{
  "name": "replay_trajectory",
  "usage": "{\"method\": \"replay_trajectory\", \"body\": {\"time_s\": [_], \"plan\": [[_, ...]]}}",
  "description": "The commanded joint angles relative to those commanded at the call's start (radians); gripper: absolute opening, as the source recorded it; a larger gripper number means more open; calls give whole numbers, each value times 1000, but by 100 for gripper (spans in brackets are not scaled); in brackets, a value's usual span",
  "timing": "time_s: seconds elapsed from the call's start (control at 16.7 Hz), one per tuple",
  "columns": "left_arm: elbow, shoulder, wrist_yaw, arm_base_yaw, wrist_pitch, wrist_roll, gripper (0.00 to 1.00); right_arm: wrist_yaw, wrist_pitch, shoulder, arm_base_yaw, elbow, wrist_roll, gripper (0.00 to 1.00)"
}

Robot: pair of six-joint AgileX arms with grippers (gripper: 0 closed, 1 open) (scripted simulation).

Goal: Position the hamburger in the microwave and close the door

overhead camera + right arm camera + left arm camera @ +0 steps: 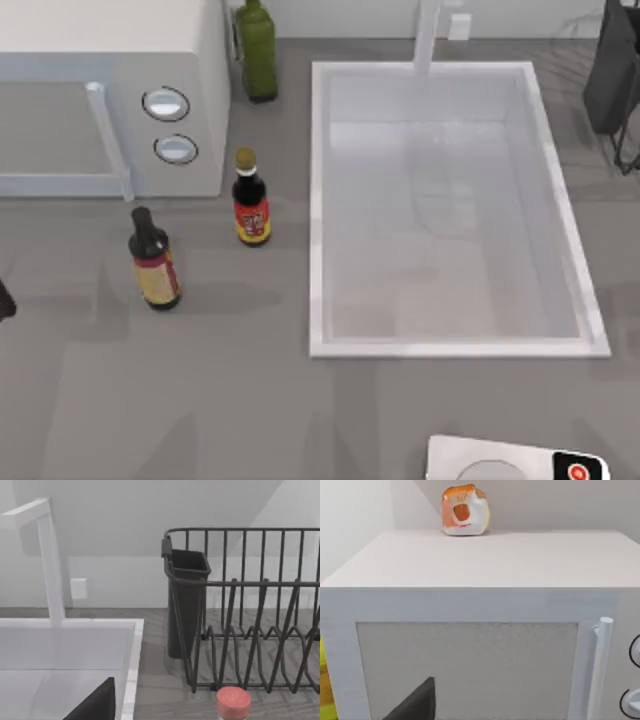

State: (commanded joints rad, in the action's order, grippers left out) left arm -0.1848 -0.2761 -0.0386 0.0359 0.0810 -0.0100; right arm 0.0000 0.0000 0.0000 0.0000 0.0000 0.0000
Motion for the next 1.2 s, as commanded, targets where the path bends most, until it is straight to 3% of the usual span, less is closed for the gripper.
{"method": "replay_trajectory", "body": {"time_s": [0.3,0.72,1.2], "plan": [[161,240,34,-31,-71,9,100,0,0,0,0,0,0,100],[185,276,39,-36,-81,10,100,0,0,0,0,0,0,100],[185,276,39,-36,-81,10,40,0,0,0,0,0,0,100]]}}
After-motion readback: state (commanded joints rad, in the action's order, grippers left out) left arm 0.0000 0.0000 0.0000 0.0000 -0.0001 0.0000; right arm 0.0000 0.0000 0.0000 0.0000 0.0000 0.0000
